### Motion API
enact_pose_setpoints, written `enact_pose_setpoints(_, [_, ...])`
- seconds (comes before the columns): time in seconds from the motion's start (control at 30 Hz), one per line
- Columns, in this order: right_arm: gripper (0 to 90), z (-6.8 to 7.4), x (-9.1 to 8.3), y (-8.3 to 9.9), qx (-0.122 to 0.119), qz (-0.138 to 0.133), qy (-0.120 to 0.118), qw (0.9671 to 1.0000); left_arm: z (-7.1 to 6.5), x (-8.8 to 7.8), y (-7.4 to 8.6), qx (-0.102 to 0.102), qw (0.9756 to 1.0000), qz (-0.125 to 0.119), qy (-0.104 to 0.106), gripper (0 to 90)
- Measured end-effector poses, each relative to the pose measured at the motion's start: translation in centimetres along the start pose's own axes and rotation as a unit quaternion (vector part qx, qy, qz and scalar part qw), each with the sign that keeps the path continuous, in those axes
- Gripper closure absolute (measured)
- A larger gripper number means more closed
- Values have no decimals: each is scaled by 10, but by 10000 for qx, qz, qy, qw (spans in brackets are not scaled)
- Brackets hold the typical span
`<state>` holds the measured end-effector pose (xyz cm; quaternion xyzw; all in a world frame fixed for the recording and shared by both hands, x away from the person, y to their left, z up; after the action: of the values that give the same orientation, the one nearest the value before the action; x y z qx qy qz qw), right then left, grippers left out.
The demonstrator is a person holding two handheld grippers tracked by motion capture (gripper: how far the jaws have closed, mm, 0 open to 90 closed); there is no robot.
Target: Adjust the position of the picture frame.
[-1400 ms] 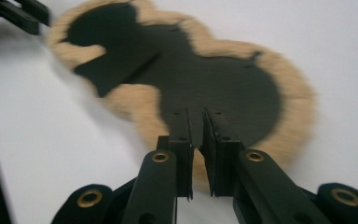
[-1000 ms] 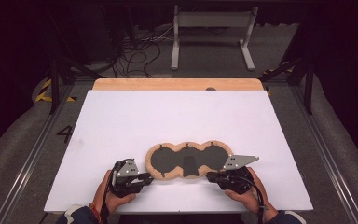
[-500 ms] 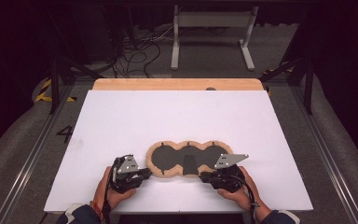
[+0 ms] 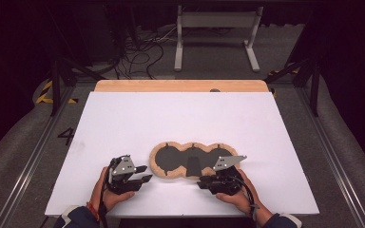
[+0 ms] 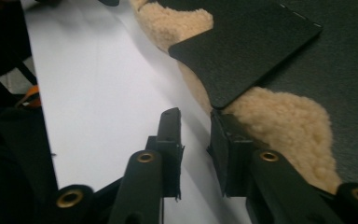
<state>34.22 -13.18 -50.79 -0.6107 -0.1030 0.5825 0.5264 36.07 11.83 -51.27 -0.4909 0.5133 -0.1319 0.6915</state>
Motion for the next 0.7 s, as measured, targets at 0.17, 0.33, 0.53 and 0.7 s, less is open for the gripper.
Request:
enact_pose_setpoints(0.17, [678, 1, -1, -1, 168, -24, -132, 9998, 6, -5, 4, -88, 9999, 10, -101, 487])
enact_pose_setpoints(0.33, [638, 2, -5, -4, 259, -89, -140, 9995, 9, -6, 6, -69, 9998, 34, -164, 436])
enact_pose_setpoints(0.53, [576, -1, -6, -9, 593, -213, -225, 9978, 9, -4, 6, -90, 9996, 76, -243, 374])
enact_pose_setpoints(0.7, [537, -4, -6, -12, 1112, -350, -597, 9914, 12, -4, 5, -128, 9992, 20, -366, 323])
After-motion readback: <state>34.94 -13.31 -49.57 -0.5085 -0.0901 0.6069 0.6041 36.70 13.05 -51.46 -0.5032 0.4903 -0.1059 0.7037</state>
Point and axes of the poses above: each handheld gripper's, and its own axes: x roughly forward along the jaws, y roughly out of its underside, z roughly to its left, the point moved 8 cm from there along x, roughly forward along the jaws, and after that the axes turned 5 degrees about -z, right-handed, at the moved point
